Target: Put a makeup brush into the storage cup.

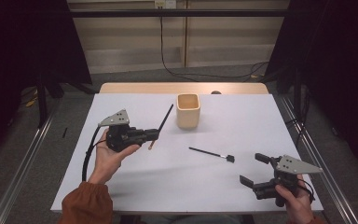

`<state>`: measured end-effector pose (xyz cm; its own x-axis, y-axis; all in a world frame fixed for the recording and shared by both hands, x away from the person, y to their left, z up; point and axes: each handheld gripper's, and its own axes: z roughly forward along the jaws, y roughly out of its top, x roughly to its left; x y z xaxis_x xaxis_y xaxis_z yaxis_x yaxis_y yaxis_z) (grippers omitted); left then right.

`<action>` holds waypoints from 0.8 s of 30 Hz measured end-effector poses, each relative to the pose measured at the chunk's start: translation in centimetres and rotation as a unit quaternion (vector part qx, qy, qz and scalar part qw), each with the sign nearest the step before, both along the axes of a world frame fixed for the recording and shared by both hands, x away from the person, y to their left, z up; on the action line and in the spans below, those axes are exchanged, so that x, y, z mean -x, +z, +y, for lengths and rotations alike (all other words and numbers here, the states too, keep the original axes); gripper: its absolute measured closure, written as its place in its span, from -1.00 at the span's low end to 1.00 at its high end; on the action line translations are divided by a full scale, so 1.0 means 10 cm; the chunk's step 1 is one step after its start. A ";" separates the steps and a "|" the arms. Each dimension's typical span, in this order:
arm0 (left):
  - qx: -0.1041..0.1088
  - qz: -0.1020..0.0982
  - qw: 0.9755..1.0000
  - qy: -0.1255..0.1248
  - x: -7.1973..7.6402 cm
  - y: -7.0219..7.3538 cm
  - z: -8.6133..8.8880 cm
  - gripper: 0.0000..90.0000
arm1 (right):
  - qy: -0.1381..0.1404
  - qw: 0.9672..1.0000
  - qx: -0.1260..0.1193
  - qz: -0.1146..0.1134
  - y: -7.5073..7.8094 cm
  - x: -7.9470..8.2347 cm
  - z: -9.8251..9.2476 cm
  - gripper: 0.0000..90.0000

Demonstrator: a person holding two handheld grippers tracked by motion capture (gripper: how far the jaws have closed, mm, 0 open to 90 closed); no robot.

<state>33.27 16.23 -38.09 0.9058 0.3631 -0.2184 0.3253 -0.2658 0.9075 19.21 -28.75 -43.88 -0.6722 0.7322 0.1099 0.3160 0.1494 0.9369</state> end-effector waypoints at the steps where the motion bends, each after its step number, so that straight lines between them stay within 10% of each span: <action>1: -0.004 0.001 1.000 -0.002 0.01 0.00 -0.04 0.86 | 0.000 1.000 0.000 0.000 0.00 0.00 0.00 -1.00; 24: -0.024 0.023 0.997 -0.072 0.14 0.03 -0.32 0.85 | 0.002 1.000 0.000 0.001 0.00 0.00 0.00 -1.00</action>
